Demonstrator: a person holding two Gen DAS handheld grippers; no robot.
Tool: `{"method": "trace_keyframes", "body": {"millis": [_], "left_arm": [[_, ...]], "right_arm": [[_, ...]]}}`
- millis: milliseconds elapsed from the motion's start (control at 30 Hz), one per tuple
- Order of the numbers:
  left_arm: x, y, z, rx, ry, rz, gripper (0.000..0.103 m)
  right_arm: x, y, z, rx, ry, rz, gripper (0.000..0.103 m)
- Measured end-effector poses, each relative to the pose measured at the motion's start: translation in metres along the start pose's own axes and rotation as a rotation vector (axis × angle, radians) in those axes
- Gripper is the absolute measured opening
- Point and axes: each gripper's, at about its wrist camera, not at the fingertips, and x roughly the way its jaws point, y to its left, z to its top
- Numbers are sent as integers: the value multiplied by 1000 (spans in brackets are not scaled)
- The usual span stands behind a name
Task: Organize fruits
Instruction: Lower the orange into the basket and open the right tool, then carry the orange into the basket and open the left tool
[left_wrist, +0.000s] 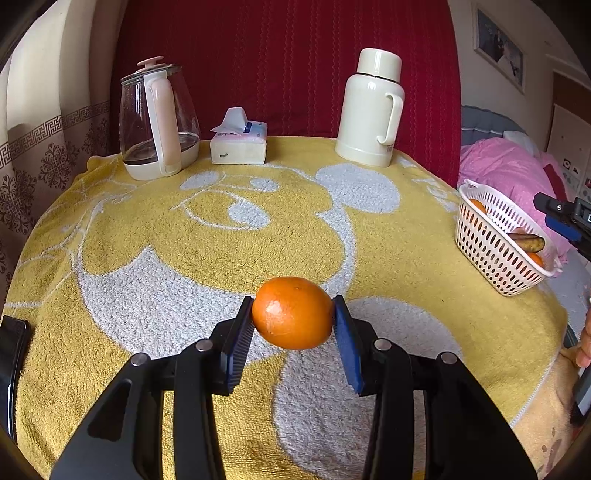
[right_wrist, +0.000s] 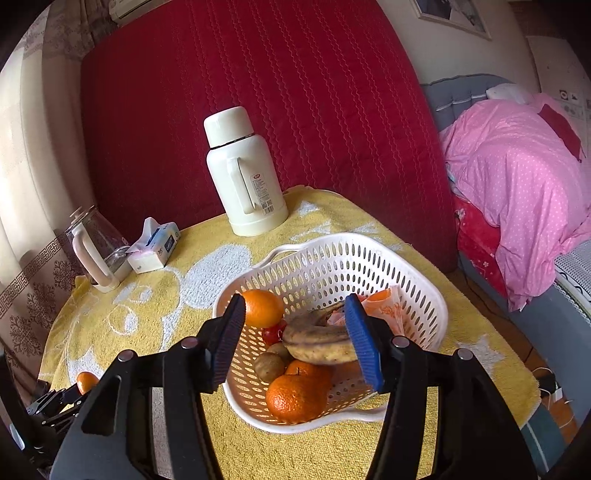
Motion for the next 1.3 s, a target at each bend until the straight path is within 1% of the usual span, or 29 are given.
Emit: {"method": "trace_keyframes", "body": {"millis": [267, 400, 500, 533, 600, 667, 733, 767, 900, 1133, 1300], "left_arm": [[-1, 0, 2, 1, 1, -18, 43], [-5, -1, 5, -15, 1, -31, 43], [-9, -6, 9, -24, 1, -51, 43], [-11, -9, 11, -23, 1, -57, 43], [-12, -17, 14, -16, 4, -71, 43], [-13, -26, 18, -6, 8, -90, 43], [-13, -36, 23, 4, 8, -104, 43], [-13, -42, 25, 9, 8, -112, 43], [-9, -62, 34, 23, 15, -143, 43], [-1, -96, 52, 55, 27, -185, 43], [4, -118, 62, 70, 33, -220, 43]], "right_arm": [[-16, -12, 4, -20, -49, -29, 58], [-25, -18, 6, -50, -84, -47, 67], [-28, -21, 4, -77, -96, -54, 69], [-28, -22, 2, -81, -96, -52, 72], [-28, -27, -1, -79, -97, -43, 83], [-26, -31, -3, -74, -98, -32, 87], [-25, -35, -4, -67, -103, -26, 95], [-25, -37, -3, -64, -106, -24, 96], [-24, -49, 0, -33, -115, -17, 100], [-16, -66, 4, 23, -110, -12, 100], [-15, -74, 1, 47, -145, -21, 100]]}}
